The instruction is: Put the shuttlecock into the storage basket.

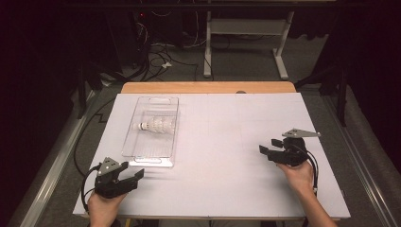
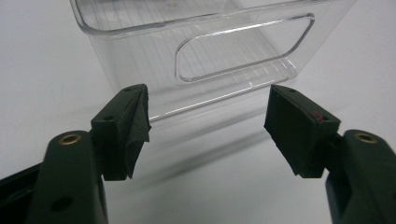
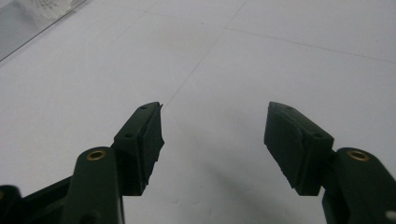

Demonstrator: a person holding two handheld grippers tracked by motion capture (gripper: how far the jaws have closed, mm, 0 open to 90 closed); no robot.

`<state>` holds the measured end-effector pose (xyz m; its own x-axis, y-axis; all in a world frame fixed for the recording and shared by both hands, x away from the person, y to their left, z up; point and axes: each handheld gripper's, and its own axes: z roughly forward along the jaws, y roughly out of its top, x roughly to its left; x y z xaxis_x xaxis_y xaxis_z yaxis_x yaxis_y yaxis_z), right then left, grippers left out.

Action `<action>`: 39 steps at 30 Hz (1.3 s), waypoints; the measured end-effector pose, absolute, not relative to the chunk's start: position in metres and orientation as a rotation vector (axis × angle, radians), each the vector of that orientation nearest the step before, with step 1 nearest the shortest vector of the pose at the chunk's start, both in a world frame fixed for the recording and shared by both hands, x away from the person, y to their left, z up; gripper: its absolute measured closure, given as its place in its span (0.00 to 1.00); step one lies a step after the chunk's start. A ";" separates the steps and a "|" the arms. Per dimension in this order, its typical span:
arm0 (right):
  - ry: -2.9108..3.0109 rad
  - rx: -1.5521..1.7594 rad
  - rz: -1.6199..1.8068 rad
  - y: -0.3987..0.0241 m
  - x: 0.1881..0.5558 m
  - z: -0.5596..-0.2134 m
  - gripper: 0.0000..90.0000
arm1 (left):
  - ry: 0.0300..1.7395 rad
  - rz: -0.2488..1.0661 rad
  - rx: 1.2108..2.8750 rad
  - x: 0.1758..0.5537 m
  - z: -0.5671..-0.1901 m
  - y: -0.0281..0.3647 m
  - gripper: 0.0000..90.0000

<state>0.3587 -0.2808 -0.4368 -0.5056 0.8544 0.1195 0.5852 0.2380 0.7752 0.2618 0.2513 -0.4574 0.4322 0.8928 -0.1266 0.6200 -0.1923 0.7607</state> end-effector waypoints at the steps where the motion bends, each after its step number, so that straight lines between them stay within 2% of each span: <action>1: 2.187 1.332 1.149 -0.281 0.358 -0.437 0.42 | 1.281 0.447 1.913 0.262 -0.457 0.251 0.35; 39: 2.159 1.338 1.175 -0.304 0.323 -0.448 0.39 | 1.280 0.437 1.909 0.262 -0.457 0.252 0.35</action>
<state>0.3234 -0.3042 -0.4480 -0.4977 0.8575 0.1301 0.5749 0.2139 0.7898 0.2618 0.2516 -0.4574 0.4336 0.8909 -0.1352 0.6225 -0.1877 0.7597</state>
